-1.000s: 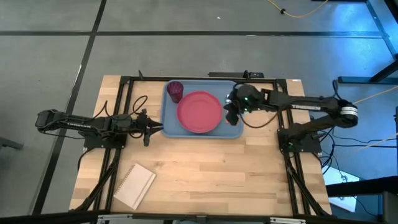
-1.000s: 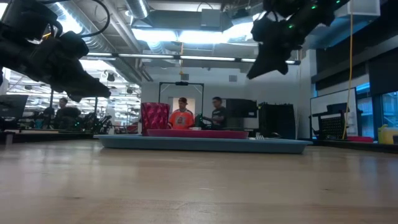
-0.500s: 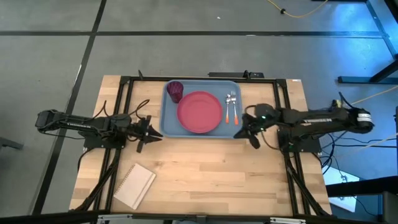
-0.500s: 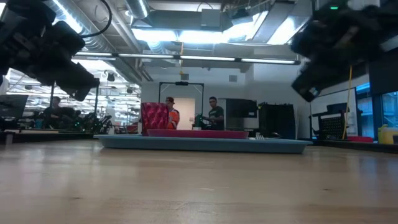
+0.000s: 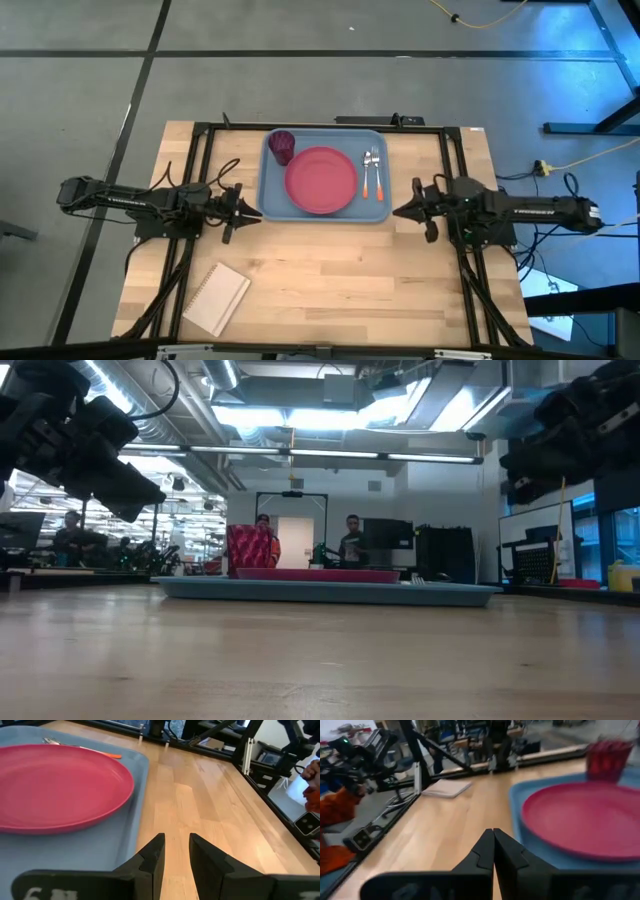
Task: Pick and place plate/cup/fork/spoon on tray
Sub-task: Return to Home Position
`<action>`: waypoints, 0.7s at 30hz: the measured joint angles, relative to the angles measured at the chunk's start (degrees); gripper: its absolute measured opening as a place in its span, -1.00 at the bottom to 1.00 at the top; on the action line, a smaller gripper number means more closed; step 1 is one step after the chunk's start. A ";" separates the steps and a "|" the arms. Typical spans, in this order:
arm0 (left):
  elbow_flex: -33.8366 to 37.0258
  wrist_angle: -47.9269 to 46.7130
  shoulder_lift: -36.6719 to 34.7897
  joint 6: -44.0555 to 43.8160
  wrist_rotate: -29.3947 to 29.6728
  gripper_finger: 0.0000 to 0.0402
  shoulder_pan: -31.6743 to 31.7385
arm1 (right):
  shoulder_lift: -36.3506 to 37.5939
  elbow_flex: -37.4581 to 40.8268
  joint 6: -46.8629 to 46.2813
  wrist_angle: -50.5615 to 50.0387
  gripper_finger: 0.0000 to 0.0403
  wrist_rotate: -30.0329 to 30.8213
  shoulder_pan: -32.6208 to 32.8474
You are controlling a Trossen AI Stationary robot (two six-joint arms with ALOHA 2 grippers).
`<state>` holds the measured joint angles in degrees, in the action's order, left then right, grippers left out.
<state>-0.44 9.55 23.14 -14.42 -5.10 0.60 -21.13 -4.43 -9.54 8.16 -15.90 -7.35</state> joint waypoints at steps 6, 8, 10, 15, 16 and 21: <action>-0.01 -0.02 0.00 -0.24 -0.02 -0.59 0.00 | 7.08 2.21 2.49 -1.27 -0.97 1.47 0.00; -0.01 -0.05 0.00 -0.02 -0.02 -0.59 0.00 | 8.92 3.26 2.53 -1.20 -0.97 2.00 0.00; -0.01 -0.05 0.00 -0.02 -0.04 -0.59 0.00 | 10.48 4.05 3.40 -1.69 -0.97 3.87 0.00; -0.01 -0.05 0.00 -0.05 -0.05 -0.59 0.00 | 12.03 4.05 5.82 -4.91 -0.97 9.48 -0.01; -0.01 -0.05 0.00 -0.04 -0.04 -0.59 0.00 | 12.03 4.05 5.75 -4.98 -0.97 10.20 0.00; -0.01 -0.09 0.00 -0.02 0.93 -0.59 0.01 | 11.96 4.05 5.64 -5.64 -0.97 10.89 0.00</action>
<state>-0.45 9.46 23.14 -14.44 -4.17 0.61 -9.17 -0.38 -3.90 2.52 -5.02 -7.35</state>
